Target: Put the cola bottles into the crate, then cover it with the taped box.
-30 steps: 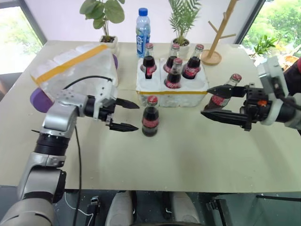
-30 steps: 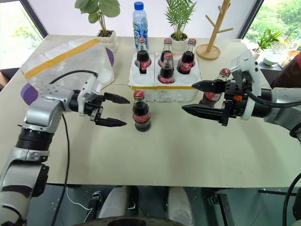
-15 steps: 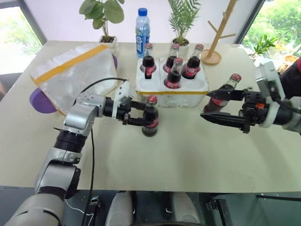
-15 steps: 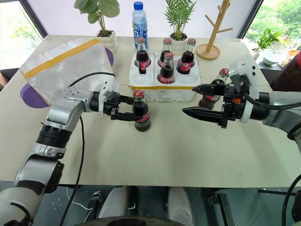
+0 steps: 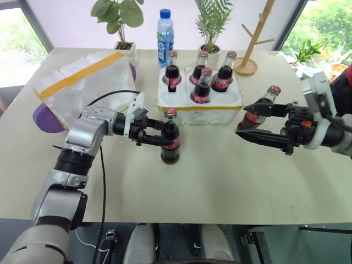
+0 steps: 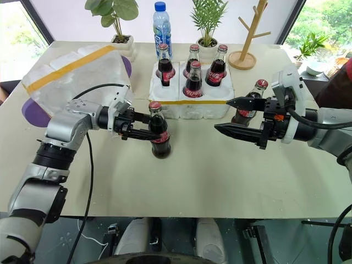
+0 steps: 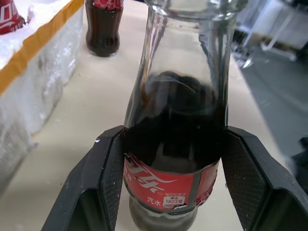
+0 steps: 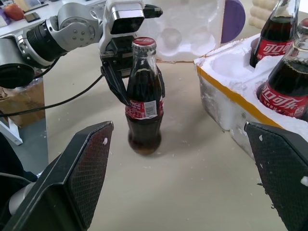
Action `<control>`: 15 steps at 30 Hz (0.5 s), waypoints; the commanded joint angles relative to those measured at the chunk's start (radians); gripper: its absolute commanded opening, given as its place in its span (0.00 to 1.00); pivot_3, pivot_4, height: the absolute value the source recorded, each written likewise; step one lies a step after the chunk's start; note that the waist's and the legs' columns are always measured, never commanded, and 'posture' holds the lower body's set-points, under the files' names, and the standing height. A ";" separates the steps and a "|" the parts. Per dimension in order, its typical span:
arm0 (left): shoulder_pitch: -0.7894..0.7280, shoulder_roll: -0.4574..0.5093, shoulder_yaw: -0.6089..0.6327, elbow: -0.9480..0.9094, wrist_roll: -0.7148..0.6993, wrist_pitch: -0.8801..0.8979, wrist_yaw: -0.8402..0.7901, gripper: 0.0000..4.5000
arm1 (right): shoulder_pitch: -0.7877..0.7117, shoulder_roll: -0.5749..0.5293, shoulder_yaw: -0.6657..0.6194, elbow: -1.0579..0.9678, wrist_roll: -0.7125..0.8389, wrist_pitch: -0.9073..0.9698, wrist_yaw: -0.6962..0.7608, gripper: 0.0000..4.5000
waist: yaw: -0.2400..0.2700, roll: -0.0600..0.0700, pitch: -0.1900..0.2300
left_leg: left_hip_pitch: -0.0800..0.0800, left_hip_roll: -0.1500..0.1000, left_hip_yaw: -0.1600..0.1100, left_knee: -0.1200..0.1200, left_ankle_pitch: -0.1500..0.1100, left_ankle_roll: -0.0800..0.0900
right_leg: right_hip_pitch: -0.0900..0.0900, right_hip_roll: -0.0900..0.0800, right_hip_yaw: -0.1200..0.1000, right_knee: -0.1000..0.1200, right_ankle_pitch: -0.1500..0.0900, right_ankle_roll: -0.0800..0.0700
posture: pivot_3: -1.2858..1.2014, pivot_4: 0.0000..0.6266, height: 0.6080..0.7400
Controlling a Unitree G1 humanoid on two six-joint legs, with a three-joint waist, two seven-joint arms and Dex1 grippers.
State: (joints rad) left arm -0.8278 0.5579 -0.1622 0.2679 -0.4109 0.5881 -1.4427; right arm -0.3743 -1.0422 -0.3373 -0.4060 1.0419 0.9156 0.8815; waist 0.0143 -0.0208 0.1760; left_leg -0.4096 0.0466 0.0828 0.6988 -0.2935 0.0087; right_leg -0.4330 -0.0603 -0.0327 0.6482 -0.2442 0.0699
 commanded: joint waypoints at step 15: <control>-0.570 -0.093 0.222 0.761 0.079 -0.365 0.219 0.52 | -0.019 0.021 -0.009 -0.010 -0.008 -0.020 -0.005 1.00 | -0.002 -0.001 0.000 | -0.001 -0.002 0.001 -0.001 -0.001 0.001 | -0.001 0.000 -0.001 -0.001 0.000 0.000 | 0.52 0.24 1.00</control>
State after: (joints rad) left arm -1.3400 0.4652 0.0302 1.0157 -0.3341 0.2859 -1.2149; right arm -0.3765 -1.0278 -0.3297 -0.4058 1.0310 0.9099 0.8796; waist 0.0127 -0.0214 0.1764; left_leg -0.4108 0.0439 0.0841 0.6980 -0.2943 0.0101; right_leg -0.4343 -0.0603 -0.0332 0.6469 -0.2442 0.0703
